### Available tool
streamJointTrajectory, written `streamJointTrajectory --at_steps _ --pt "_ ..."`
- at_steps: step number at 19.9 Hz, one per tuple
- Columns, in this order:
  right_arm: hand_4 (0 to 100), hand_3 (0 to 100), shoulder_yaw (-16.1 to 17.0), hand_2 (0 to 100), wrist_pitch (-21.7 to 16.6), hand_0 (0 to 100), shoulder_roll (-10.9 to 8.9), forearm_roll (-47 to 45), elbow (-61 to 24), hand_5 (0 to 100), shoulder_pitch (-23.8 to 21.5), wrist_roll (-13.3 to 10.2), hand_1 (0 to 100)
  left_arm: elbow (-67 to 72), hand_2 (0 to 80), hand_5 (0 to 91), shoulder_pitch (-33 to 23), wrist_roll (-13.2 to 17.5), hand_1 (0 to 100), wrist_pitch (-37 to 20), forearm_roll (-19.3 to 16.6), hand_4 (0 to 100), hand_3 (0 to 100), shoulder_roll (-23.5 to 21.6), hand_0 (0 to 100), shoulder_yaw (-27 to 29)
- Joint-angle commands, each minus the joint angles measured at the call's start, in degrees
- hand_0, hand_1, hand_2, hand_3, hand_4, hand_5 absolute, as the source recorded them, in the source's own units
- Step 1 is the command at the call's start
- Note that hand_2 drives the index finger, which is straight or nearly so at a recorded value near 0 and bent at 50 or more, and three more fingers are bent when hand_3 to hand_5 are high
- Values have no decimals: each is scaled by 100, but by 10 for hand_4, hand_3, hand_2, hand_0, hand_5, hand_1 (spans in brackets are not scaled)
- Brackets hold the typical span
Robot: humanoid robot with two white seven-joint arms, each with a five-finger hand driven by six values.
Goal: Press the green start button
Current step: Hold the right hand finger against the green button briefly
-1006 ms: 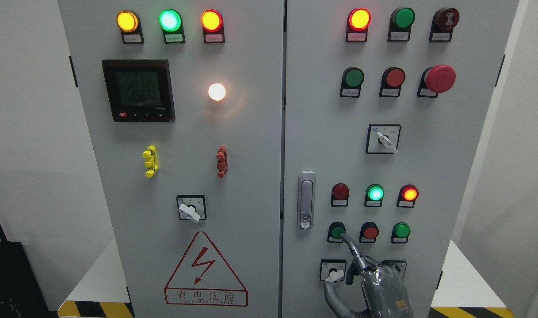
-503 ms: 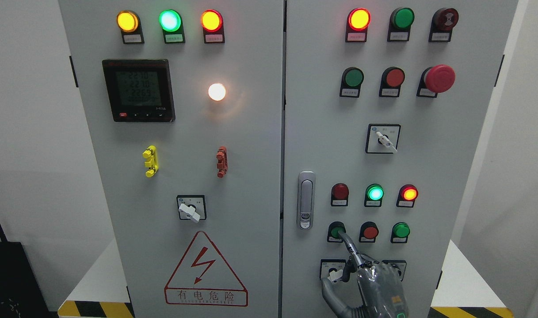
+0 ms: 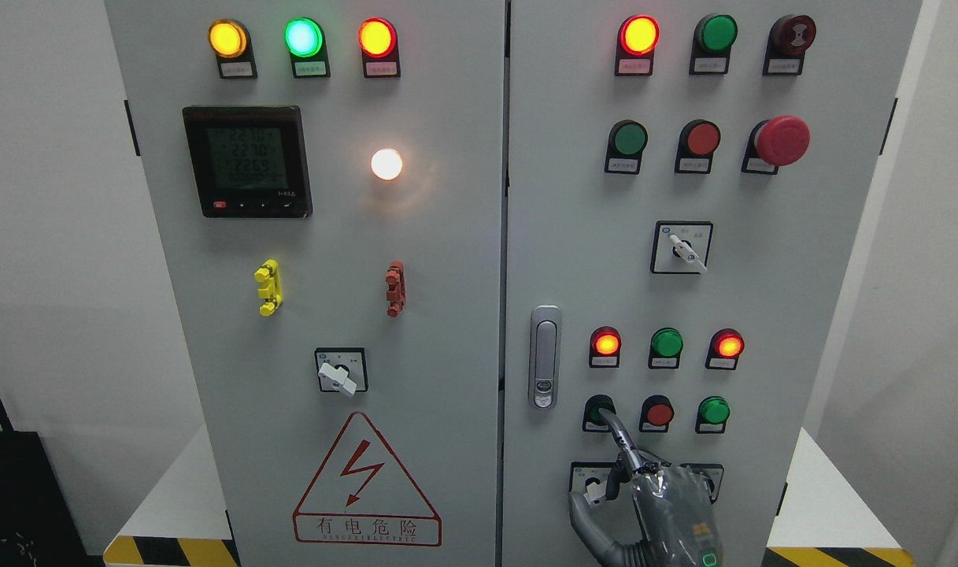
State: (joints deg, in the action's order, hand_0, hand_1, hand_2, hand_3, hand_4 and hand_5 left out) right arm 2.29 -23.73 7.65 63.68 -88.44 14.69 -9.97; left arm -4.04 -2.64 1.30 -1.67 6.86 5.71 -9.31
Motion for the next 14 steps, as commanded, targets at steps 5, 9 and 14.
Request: streamJointTrajectory --at_steps 5,9,14 --pt "705 777 -9 0 -27 500 9 -75 -200 742 -80 30 312 0 0 0 1 2 556 0 0 0 0 0 120 0" --pt "702 779 -18 0 -53 538 9 -285 -384 735 -238 39 320 0 0 0 1 2 556 0 0 0 0 0 120 0" --pt "700 780 -88 0 -79 560 9 -567 -692 734 -466 65 320 0 0 0 1 2 556 0 0 0 0 0 120 0"
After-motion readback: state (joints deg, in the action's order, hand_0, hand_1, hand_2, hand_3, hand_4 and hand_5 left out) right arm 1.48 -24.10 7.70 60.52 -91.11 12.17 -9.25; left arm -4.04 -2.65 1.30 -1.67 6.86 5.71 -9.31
